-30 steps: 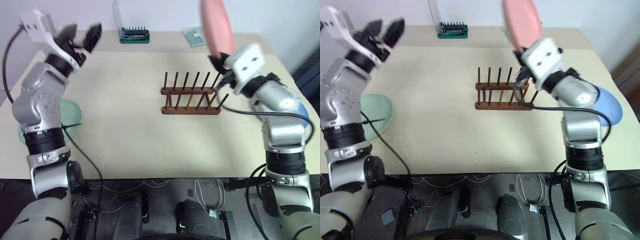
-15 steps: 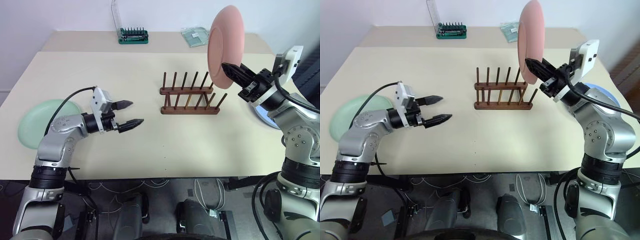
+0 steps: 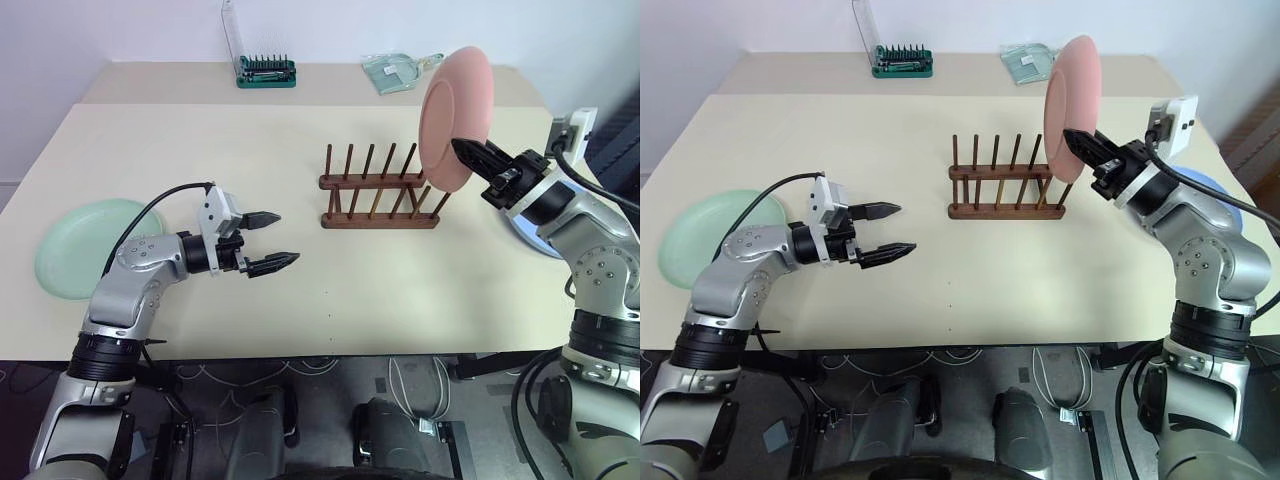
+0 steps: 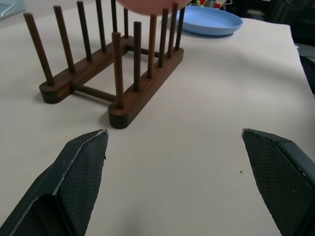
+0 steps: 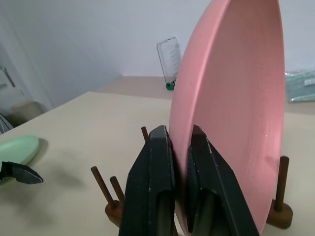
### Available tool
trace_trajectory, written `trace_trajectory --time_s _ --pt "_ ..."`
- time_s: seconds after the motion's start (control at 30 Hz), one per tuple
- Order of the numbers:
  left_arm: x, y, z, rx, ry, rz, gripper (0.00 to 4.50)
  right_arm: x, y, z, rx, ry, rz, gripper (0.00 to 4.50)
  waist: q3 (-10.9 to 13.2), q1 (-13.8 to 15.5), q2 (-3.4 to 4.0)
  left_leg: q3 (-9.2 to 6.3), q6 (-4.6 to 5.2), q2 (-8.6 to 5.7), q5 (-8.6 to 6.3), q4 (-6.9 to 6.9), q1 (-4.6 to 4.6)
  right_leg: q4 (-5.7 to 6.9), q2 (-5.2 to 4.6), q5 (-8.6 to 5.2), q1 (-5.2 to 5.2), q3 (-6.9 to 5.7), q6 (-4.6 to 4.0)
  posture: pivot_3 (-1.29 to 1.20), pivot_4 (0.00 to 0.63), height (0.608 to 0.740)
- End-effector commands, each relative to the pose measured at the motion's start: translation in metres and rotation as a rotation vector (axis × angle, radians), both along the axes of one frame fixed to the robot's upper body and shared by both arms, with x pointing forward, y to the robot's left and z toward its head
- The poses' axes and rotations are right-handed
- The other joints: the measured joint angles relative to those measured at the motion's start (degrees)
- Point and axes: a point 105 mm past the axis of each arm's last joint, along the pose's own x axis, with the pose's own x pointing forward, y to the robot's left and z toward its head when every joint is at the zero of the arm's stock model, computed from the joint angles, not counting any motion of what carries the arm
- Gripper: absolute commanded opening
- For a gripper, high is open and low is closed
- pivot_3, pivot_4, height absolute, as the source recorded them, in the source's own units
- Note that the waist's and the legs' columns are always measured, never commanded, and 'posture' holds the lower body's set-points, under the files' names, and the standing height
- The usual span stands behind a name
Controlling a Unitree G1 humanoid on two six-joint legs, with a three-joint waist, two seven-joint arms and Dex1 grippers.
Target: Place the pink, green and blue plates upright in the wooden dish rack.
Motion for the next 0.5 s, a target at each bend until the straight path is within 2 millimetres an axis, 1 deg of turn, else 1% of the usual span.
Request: trace_trajectory --time_s 0.03,0.2,0.27,0.3,0.37,0.47,0.5 --pt "-0.004 -0.004 0.008 -0.011 -0.033 -0.012 4.47 0.001 -0.006 0.013 0.049 -0.028 -0.017 0.0 0.0 -0.01 0.0 0.0 0.0 0.0 0.0 0.0 0.0 0.0 0.0 0.0 0.0 0.0 0.0 0.0 0.15 0.736" --pt "-0.003 -0.005 0.007 -0.006 -0.036 -0.009 4.47 0.007 -0.007 0.006 0.07 0.012 -0.037 0.0 0.0 0.01 0.0 0.0 0.0 0.0 0.0 0.0 0.0 0.0 0.0 0.0 0.0 0.0 0.0 0.0 0.15 0.736" --pt "-0.003 -0.006 0.007 -0.006 -0.036 -0.008 4.5 0.007 -0.007 0.006 0.079 0.013 -0.036 0.75 0.0 0.01 0.01 0.0 0.0 0.0 0.0 0.0 -0.01 -0.01 0.0 0.0 0.0 0.0 0.0 0.0 0.15 0.736" --pt "-0.003 -0.006 0.007 -0.006 -0.037 -0.007 4.5 0.007 -0.007 0.006 0.077 0.009 -0.037 1.05 0.0 0.01 0.01 0.0 0.0 0.0 0.0 0.0 0.0 -0.01 0.0 0.0 0.0 0.0 0.0 0.0 0.15 0.736" --pt "-0.003 -0.006 0.007 -0.005 -0.038 -0.006 4.5 0.007 -0.007 0.006 0.074 0.005 -0.038 2.02 0.0 0.01 0.01 0.0 0.0 0.0 0.0 0.0 -0.01 -0.01 0.0 0.0 0.0 0.0 0.0 0.0 0.15 0.736" --pt "-0.002 -0.006 0.007 -0.004 -0.037 -0.004 4.5 0.011 -0.01 0.006 0.033 -0.013 -0.094 3.42 0.0 0.01 0.01 0.0 0.0 0.0 0.0 0.0 -0.01 -0.01 0.0 0.0 0.0 0.0 0.0 0.0 0.15 0.736" --pt "0.0 -0.004 0.007 -0.005 -0.041 0.009 4.5 0.012 -0.016 0.012 0.023 -0.046 -0.136 3.91 0.0 0.0 0.01 0.0 0.0 0.0 0.0 0.0 -0.01 -0.01 0.0 0.0 0.0 0.0 0.0 0.0 0.15 0.736"
